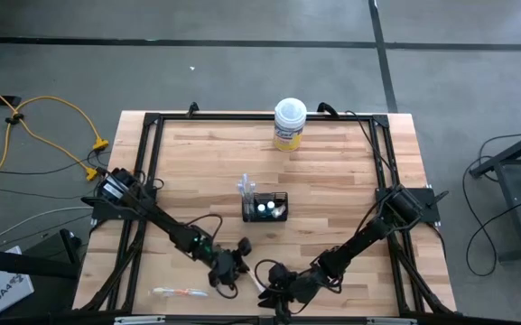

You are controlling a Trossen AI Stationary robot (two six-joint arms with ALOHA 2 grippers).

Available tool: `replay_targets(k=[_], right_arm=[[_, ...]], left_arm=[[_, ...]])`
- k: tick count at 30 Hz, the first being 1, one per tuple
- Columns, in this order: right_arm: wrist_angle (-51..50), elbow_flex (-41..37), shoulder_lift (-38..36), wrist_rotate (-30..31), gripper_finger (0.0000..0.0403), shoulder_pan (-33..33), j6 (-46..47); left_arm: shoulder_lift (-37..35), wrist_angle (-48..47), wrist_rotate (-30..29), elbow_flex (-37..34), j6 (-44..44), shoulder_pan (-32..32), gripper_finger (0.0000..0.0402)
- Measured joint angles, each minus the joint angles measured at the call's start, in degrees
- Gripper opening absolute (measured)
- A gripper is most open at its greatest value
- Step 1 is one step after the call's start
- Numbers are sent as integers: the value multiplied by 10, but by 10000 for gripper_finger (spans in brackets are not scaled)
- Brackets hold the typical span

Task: Pick & Place toothbrushing station
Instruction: Put the right orange toothbrush into the wire organizer

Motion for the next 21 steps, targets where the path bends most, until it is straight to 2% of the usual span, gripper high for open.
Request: replay_targets(k=[7,17,21], right_arm=[[50,0,0,-1,114,0,-16],[147,0,0,-19,114,-1,-42],[149,0,-3,-18,114,-8,-42]], left_arm=[[-29,6,-103,1,86,-39,6],[-29,46,-270,3,273,-109,6],[-29,87,-299,3,328,-138,6]])
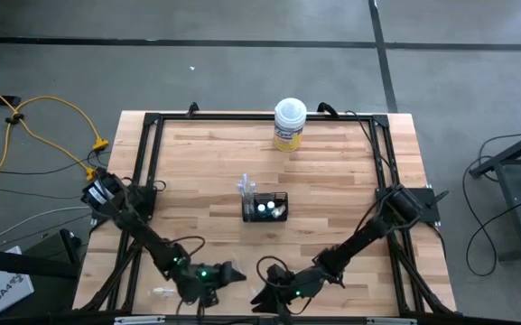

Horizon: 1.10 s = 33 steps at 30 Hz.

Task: Pick & Place toothbrushing station
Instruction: Put the right orange toothbrush into the wire organizer

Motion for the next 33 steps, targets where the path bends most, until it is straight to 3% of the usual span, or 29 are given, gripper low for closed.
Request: replay_targets(k=[8,22,33], right_arm=[[-12,0,-8,-7,114,-30,-4],[-31,0,-8,-74,114,-80,0],[-46,0,-8,-92,114,-87,-7]], left_arm=[[0,73,-4,1,4,-45,6],[-1,85,-1,1,73,-74,6],[-1,99,88,2,87,-43,5]])
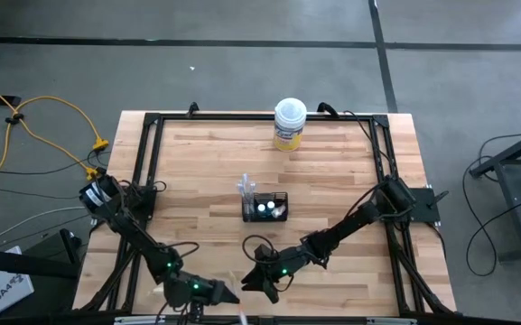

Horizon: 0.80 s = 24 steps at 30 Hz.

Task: Pick & Place toothbrushing station
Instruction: Put the right orange toothbrush into the wire organizer

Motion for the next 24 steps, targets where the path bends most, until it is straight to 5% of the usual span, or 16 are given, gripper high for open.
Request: replay_targets(k=[24], right_arm=[[0,0,0,-10,114,12,-8]], left_arm=[[0,49,179,0,19,69,6]])
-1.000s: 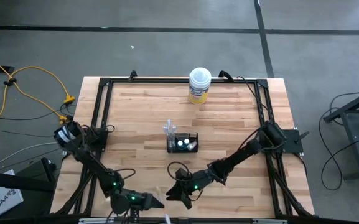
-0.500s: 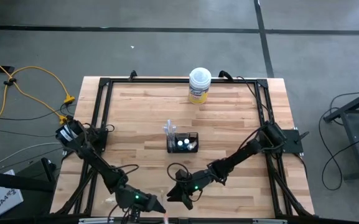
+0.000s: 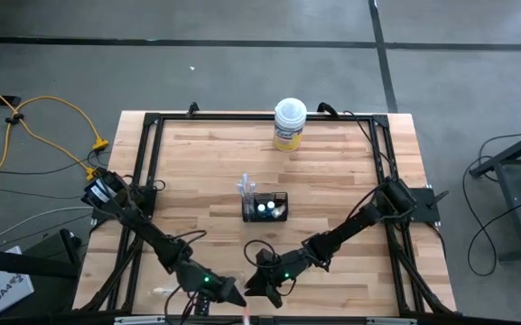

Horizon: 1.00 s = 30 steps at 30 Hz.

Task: Pick & Place toothbrushing station
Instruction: Put the right orange toothbrush into the wire organizer

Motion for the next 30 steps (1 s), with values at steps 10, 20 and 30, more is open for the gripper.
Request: replay_targets(k=[10,20,30], right_arm=[[11,0,0,3,114,0,-9],[27,0,0,3,114,-4,-14],[38,0,0,3,114,-4,-14]], left_arm=[[0,6,21,0,0,14,6],[-1,12,19,0,45,17,6],[-1,25,16,0,71,13,6]])
